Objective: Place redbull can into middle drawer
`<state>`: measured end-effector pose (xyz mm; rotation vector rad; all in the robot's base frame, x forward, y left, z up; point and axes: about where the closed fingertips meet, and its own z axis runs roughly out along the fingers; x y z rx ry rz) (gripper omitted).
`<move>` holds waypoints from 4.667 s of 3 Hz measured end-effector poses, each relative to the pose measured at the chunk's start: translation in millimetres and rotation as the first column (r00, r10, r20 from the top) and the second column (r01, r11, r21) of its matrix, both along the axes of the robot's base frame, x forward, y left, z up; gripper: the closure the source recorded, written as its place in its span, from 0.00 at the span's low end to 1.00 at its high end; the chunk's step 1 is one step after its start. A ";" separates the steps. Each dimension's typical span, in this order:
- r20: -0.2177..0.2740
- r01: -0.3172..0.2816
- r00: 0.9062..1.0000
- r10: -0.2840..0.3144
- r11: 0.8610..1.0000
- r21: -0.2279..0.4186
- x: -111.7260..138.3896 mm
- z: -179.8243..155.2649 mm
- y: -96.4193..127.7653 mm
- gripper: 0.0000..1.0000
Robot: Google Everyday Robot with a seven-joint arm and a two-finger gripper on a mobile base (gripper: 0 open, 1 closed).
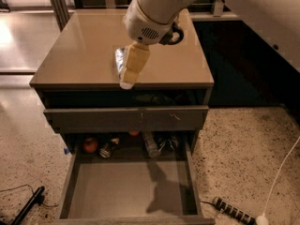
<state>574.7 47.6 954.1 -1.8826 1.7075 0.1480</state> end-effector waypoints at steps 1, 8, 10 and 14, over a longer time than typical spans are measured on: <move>0.006 -0.018 1.000 0.018 1.000 0.015 50.0 5.4 29.1 0.00; 0.019 0.008 1.000 -0.003 0.957 -0.290 93.9 -64.1 39.9 0.00; 0.053 0.062 0.998 -0.047 0.939 -0.339 138.6 -65.0 30.8 0.00; -0.010 0.016 1.000 -0.020 0.942 -0.335 150.0 -107.1 20.5 0.00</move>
Offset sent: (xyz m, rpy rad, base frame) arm 0.0770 0.0456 0.0037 0.0198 0.0007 0.0283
